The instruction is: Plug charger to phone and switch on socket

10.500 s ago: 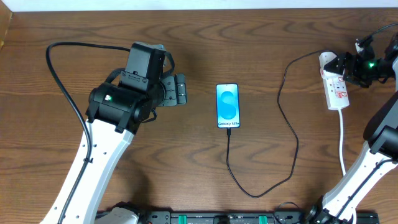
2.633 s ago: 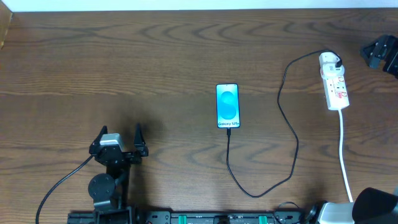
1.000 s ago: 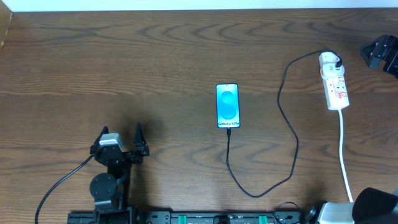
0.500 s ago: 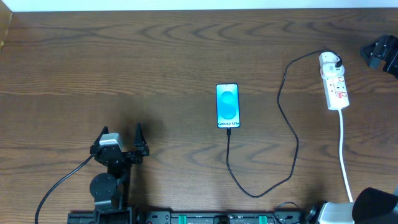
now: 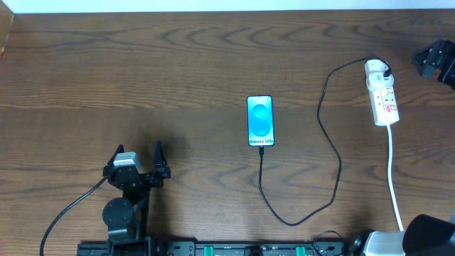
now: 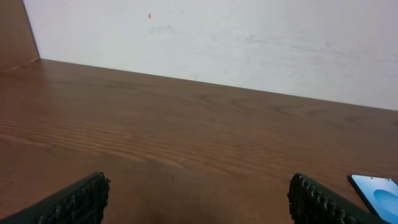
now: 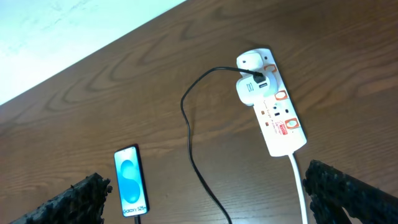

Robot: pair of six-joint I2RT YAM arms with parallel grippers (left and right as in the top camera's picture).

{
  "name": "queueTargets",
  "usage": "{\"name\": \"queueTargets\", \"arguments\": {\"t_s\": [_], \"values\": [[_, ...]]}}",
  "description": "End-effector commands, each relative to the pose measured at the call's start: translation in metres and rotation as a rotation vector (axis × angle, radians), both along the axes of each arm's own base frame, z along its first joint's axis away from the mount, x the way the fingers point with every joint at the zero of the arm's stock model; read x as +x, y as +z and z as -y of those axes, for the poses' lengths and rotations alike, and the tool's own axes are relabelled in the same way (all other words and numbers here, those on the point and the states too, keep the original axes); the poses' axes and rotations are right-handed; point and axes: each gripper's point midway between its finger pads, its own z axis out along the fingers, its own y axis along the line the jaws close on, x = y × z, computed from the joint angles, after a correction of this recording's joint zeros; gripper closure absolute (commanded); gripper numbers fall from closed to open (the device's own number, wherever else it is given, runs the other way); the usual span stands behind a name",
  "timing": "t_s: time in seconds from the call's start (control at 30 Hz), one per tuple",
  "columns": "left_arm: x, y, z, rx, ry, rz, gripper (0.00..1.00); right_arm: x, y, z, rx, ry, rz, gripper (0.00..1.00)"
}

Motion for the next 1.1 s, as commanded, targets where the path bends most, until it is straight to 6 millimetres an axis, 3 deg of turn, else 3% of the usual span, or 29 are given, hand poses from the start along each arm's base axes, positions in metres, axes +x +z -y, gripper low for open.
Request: {"name": "queueTargets", "arguments": {"t_s": [0.0, 0.37, 0.63, 0.87, 1.07], "values": [[-0.001, -0.015, 0.004, -0.015, -0.019, -0.046, 0.08, 0.000, 0.000, 0.001, -0.020, -0.013, -0.004, 0.01], [-0.001, -0.015, 0.004, -0.015, -0.019, -0.046, 0.08, 0.006, 0.011, 0.005, -0.077, -0.022, 0.047, 0.01], [-0.001, -0.015, 0.004, -0.015, -0.019, -0.046, 0.08, 0.025, 0.035, -0.028, -0.164, 0.067, 0.232, 0.01], [-0.001, -0.015, 0.004, -0.015, -0.019, -0.046, 0.08, 0.027, 0.021, -0.067, -0.238, 0.135, 0.457, 0.01], [-0.001, -0.015, 0.004, -0.015, -0.019, -0.046, 0.08, 0.015, -0.005, -0.084, -0.226, 0.121, 0.653, 0.01]]}}
